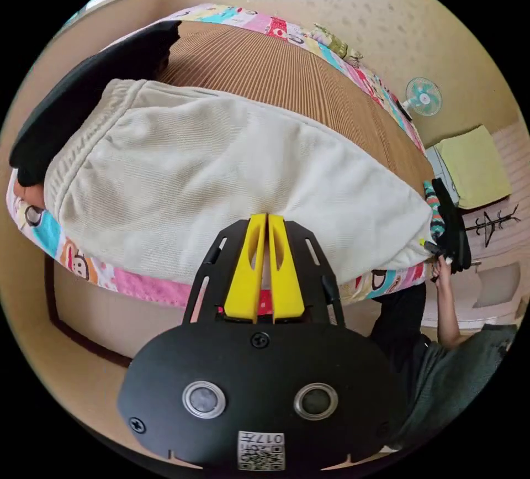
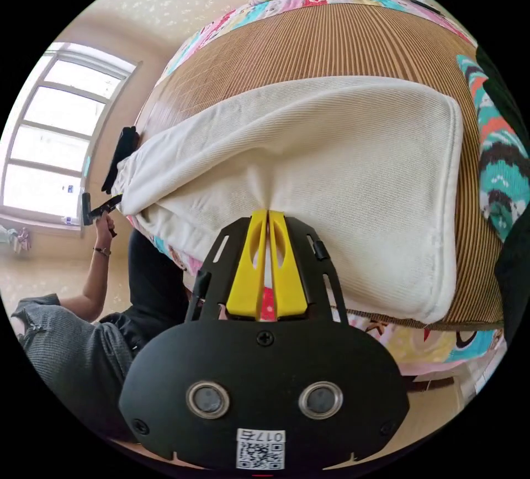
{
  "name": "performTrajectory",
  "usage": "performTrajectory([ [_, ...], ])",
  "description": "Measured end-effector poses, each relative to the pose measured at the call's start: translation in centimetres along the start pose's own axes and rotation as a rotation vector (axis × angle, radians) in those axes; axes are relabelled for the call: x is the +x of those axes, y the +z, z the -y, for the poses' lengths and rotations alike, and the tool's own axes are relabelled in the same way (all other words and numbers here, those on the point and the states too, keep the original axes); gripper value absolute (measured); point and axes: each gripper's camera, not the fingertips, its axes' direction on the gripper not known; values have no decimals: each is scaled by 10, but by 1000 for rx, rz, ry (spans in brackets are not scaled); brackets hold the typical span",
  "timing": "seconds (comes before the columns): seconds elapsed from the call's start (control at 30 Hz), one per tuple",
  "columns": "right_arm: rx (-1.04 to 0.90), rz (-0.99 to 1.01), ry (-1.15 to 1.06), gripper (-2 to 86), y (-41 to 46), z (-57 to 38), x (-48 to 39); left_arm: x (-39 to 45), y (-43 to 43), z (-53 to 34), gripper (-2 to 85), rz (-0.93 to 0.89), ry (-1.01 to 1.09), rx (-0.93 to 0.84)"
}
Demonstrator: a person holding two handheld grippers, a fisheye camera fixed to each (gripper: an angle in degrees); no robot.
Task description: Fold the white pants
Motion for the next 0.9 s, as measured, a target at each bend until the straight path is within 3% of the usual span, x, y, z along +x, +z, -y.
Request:
performTrajectory([
  [0.13,279,-164,-156,71,-38,-58,-42,64,-25,-36,98,-100,84,232],
  [0.2,210,-261,-215,94,-25,-52,-52,123,-6,-45,100,-203,267,220],
  [0.23,84,-299,-259,89,-5,-40,-52,138,5,-45,100,-224,319,187],
  [0.3,-125,-348,-304,75,21,-17,-49,190,67,-36,89,-172,509,-62],
  [0.4,-151,-244,-324,44,-18,12,-50,218,146,-25,29,88,647,-374],
  [0.43,-56,-156,-327,38,-50,14,-50,219,147,-22,15,71,666,-384],
  [0.47,-6,-106,-335,36,-67,13,-50,218,139,-13,4,44,654,-378],
  [0.57,146,22,-389,30,-121,-7,-49,191,81,4,-7,-41,508,-124],
  [0.6,123,-14,-418,29,-120,-15,-49,167,59,6,-8,-64,392,-10],
  [0.7,-236,-47,-379,28,-60,-18,-19,105,31,-3,-5,-67,151,161],
  [0.77,-377,11,-246,28,-20,-17,15,83,32,-9,2,-73,126,149],
  [0.83,-316,95,-151,28,-11,-21,34,73,38,-15,40,-2,143,111],
  [0.9,-257,109,-133,27,-22,-24,37,65,64,-16,113,190,142,-16],
])
